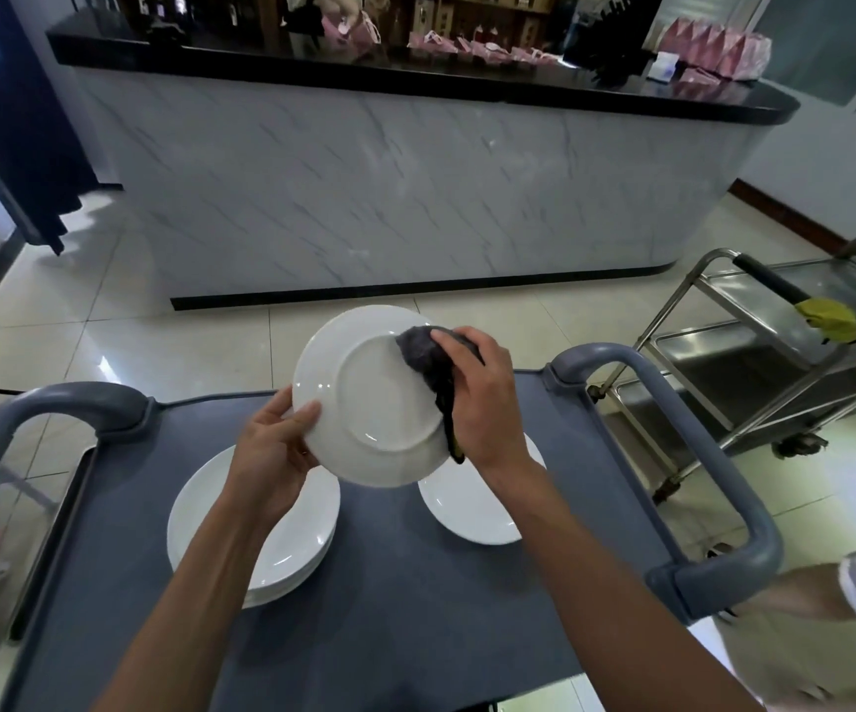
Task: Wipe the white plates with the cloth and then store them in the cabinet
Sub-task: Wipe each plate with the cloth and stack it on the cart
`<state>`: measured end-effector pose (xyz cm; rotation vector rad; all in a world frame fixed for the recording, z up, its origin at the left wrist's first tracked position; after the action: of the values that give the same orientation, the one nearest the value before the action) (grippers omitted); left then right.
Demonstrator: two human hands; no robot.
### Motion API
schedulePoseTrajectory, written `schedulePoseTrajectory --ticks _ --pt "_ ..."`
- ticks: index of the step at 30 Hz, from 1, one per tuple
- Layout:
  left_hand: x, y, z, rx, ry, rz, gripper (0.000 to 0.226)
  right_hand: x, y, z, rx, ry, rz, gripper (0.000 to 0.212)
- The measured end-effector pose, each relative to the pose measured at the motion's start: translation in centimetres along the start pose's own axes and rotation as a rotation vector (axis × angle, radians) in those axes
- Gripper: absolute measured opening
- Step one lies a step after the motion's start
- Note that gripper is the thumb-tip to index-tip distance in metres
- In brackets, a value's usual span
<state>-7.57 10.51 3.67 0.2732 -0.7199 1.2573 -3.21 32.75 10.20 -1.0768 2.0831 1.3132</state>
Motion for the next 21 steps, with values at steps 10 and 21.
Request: schedulePoseTrajectory --ticks 10,21 --pt "1.9 -0.5 -0.8 0.006 0.13 -0.078 0.039 0.5 0.8 -3.8 -0.187 -0.071 -0.058 0.049" --pt "1.3 -0.7 -1.5 0.029 0.167 -0.096 0.035 2.1 -2.0 -6.4 -0.305 -0.086 -0.086 0.047"
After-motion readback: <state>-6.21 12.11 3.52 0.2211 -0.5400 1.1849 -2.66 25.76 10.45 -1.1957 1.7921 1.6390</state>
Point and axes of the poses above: each hand's wrist, its own y-axis towards the middle knuckle, its own x-axis out of the palm, z = x × y, the point moved 4 cm from there along y, towards the middle knuckle, and after that the axes turned 6 degrees about -y, right-handed, at the moved point
